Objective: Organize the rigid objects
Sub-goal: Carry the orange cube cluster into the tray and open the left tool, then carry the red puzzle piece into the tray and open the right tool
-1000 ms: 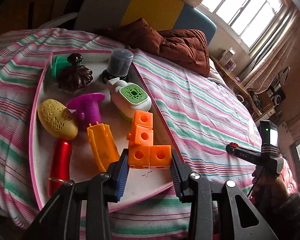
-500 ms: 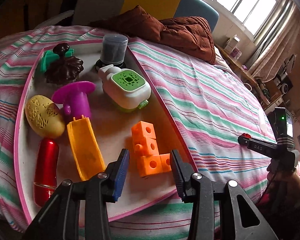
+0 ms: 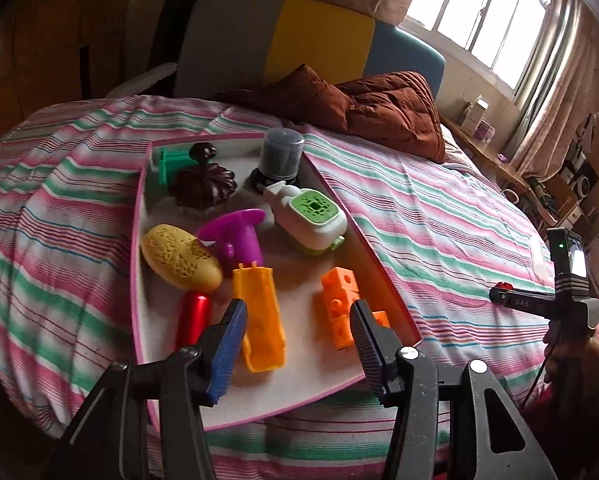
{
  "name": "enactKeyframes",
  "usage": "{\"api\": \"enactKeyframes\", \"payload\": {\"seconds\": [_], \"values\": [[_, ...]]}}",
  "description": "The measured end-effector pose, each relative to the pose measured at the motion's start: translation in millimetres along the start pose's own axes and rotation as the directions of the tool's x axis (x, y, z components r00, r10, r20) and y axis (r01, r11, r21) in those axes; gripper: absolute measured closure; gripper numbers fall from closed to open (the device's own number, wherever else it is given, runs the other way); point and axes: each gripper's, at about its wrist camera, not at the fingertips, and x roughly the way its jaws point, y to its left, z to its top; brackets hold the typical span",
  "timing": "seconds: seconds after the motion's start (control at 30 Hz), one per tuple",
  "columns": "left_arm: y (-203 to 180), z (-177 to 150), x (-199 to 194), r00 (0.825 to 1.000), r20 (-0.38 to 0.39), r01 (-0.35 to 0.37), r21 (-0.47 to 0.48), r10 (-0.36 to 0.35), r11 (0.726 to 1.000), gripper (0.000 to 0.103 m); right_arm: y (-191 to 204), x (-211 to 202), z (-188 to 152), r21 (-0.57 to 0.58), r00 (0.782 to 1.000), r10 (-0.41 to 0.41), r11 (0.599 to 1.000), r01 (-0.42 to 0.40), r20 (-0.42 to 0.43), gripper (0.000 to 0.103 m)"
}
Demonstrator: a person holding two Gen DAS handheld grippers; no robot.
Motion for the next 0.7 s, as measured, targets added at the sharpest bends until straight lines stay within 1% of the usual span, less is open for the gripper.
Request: {"api": "enactKeyframes", "payload": {"seconds": [0.1,0.13,0.2,0.27,0.3,0.37,0.43,0.5,0.57,0.63,0.67,0.7], "values": [[13.4,-3.3,-6.7,1.000,0.007,-0.027,-0.024,0.027,0.999,0.049,3.6,-0.4,-0.1,-0.014,1.000,0.010,1.000,-0.010,0.001,0.057],[17.6,-4.0,-8.4,0.999,0.008,-0.034,-0.034,0.034,0.999,0.049,3.7,-0.8,0.2,-0.011,1.000,0.028,1.000,-0.028,-0.001,0.057],[24.3,-5.3,-11.3,0.999,0.014,-0.049,-0.051,0.049,0.998,0.049,7.4,-2.1,-0.2,-0.014,0.997,0.078,0.997,-0.078,-0.007,0.057],[29.9,-6.8,-14.0,0.998,0.020,-0.063,-0.061,0.064,0.996,0.049,15.0,-5.8,-1.0,-0.036,0.994,0.110,0.993,-0.110,-0.004,0.056],[32.3,-7.5,-15.4,0.997,0.021,-0.067,-0.067,0.069,0.995,0.049,19.9,-10.3,-1.4,-0.042,0.990,0.144,0.989,-0.143,0.005,0.057],[36.4,-8.9,-18.2,0.997,0.026,-0.077,-0.076,0.079,0.994,0.049,33.7,-27.2,-1.4,-0.071,0.975,0.214,0.975,-0.210,0.052,0.057],[40.3,-9.8,-20.5,0.995,0.032,-0.089,-0.081,0.092,0.993,0.049,52.8,-49.6,-0.2,-0.120,0.952,0.285,0.955,-0.272,0.109,0.057],[44.1,-9.9,-21.9,0.994,0.031,-0.097,-0.090,0.100,0.991,0.049,80.5,-73.7,-0.2,-0.189,0.913,0.381,0.917,-0.352,0.146,0.057],[48.0,-10.5,-23.9,0.994,0.034,-0.104,-0.100,0.108,0.990,0.049,113.6,-96.3,-1.4,-0.295,0.879,0.445,0.874,-0.386,0.170,0.057],[51.2,-10.8,-26.2,0.993,0.036,-0.109,-0.109,0.114,0.988,0.049,150.4,-113.2,-4.8,-0.385,0.845,0.511,0.820,-0.424,0.158,0.057],[52.8,-11.2,-27.6,0.993,0.039,-0.110,-0.113,0.115,0.987,0.049,167.9,-119.1,-7.1,-0.427,0.831,0.536,0.792,-0.436,0.146,0.057],[54.5,-11.7,-28.7,0.992,0.040,-0.112,-0.116,0.118,0.987,0.049,185.2,-123.6,-9.6,-0.466,0.822,0.553,0.768,-0.439,0.137,0.057]]}}
